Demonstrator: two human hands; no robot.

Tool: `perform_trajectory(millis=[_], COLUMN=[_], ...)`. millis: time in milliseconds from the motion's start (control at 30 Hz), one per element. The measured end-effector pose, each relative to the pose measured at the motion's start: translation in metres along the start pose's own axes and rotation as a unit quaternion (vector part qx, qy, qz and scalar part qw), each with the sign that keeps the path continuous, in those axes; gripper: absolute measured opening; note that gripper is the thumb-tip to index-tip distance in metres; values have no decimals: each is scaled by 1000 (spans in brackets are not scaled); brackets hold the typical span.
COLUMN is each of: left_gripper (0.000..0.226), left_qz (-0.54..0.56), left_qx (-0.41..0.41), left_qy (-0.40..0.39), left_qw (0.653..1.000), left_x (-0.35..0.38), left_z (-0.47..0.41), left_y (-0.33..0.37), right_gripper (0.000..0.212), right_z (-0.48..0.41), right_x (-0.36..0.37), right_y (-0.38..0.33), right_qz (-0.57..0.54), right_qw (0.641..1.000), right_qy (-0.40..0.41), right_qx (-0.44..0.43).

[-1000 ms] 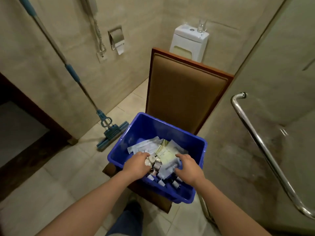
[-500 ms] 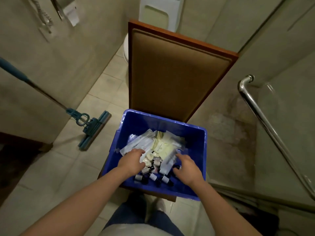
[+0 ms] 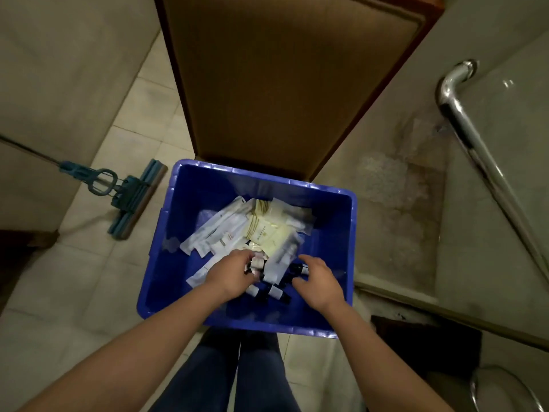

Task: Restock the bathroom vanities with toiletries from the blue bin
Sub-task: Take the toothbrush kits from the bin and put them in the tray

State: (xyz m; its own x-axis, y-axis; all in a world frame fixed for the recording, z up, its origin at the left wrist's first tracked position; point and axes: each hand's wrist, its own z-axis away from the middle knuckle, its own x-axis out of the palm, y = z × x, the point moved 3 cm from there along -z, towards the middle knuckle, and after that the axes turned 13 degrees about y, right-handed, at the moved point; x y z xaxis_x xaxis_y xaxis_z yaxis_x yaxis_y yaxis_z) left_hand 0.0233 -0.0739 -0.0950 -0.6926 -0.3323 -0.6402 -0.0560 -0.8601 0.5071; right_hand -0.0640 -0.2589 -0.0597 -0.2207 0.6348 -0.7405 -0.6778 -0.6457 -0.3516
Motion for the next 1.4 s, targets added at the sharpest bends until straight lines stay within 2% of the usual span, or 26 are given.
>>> perform_trajectory(millis=[333,433,733,833,1033,1200,1233,1333,1400], left_gripper=[53,52,52,51,60,65,68,73,68], left_qz=[71,95,173,169,157,250,261,281,282], left_qx=[-15,-26,-69,-77,-89,-125,-129,-130,-129], left_qy=[-7,-3,-25,-29,-55,-82,-91,-99,-82], left_qw=[997,995,982,982,982,956,952,946,947], left_x=[61,75,101,106,111,108,107,106,105], left_z=[-69,-87,-116,-120,-122,-117,-115,-111,-109], left_y=[1,-1,-7,-6,-4,2,2,5,5], right_gripper=[53,58,54,58,45,60,56,27,23], right_z=[-81,-101,-132,-137,-142,-142,-142,-142,-141], right_x=[47,61,83,88,97,99,100,98,96], right_y=[37,43,44,46,47,47,48,49,49], right_qz=[-69,-108,-150,-167,-219,-274,-280,-260,-246], right_qw=[996,990,979,969,950,928,924,932,938], right_qy=[-16,-17,0,-9,-17,-4,-3,10,23], right_qx=[62,87,141,183,223,252,260,252,241])
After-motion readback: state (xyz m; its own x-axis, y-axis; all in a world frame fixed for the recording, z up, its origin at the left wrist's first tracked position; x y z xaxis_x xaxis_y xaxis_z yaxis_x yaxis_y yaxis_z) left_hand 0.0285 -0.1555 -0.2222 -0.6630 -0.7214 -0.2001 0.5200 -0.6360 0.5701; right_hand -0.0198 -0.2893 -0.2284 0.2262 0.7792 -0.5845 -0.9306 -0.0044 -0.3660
